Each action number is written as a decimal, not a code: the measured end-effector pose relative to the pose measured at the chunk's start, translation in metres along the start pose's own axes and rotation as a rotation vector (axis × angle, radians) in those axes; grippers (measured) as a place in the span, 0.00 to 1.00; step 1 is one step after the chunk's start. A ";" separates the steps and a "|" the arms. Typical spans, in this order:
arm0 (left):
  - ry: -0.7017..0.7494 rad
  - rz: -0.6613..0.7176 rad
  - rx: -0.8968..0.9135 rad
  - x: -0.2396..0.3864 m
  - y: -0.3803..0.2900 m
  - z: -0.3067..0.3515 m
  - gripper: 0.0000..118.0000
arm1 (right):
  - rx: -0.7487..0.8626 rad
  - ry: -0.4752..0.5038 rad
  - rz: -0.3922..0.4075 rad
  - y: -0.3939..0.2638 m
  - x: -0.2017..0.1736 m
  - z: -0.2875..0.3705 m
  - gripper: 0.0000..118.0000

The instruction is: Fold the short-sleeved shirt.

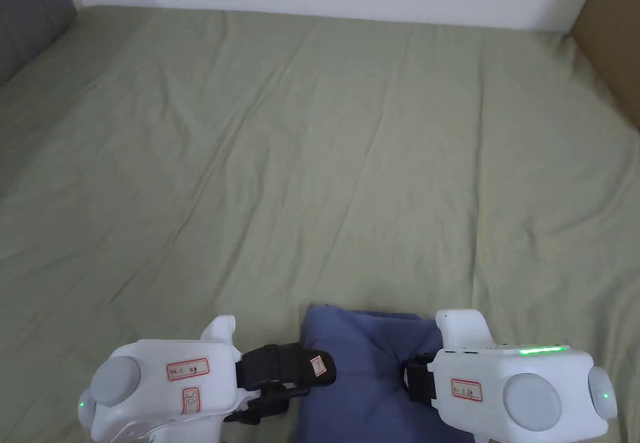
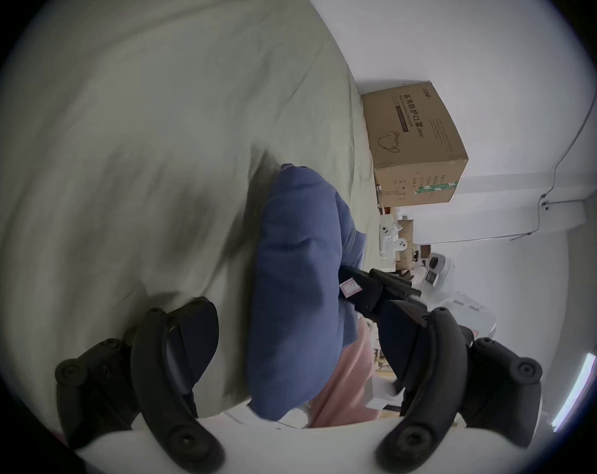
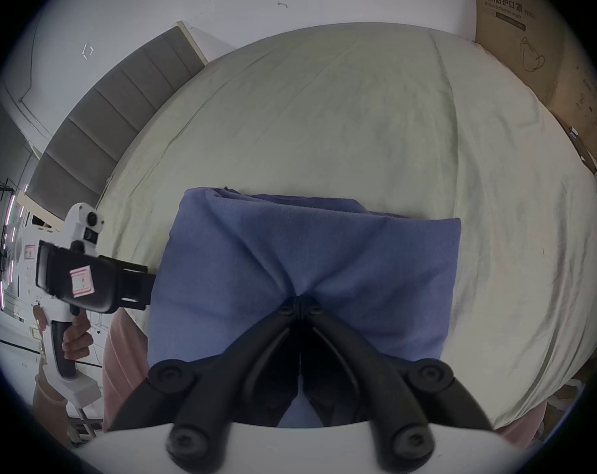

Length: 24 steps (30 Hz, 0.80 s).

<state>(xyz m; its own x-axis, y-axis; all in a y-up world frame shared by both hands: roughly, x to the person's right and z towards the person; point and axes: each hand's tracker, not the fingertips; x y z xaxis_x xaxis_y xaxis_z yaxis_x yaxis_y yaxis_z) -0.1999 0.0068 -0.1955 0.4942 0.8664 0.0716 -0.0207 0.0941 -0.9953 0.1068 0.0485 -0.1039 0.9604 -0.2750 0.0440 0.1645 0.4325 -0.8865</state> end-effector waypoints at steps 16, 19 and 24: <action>0.032 -0.110 -0.097 0.006 0.020 -0.037 0.24 | 0.048 0.003 -0.042 0.004 -0.003 0.021 0.00; 0.094 -0.168 -0.098 0.014 0.033 -0.021 0.24 | 0.127 -0.011 -0.023 0.008 -0.009 0.037 0.00; 0.315 -0.262 -0.058 0.017 0.064 0.049 0.24 | 0.255 -0.109 0.046 0.013 -0.026 0.060 0.00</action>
<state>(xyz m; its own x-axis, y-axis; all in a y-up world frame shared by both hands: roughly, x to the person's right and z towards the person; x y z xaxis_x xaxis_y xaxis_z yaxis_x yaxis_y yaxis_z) -0.2353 0.0516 -0.2548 0.7179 0.6237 0.3092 0.1861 0.2561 -0.9486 0.0976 0.1129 -0.0888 0.9844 -0.1624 0.0683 0.1587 0.6484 -0.7446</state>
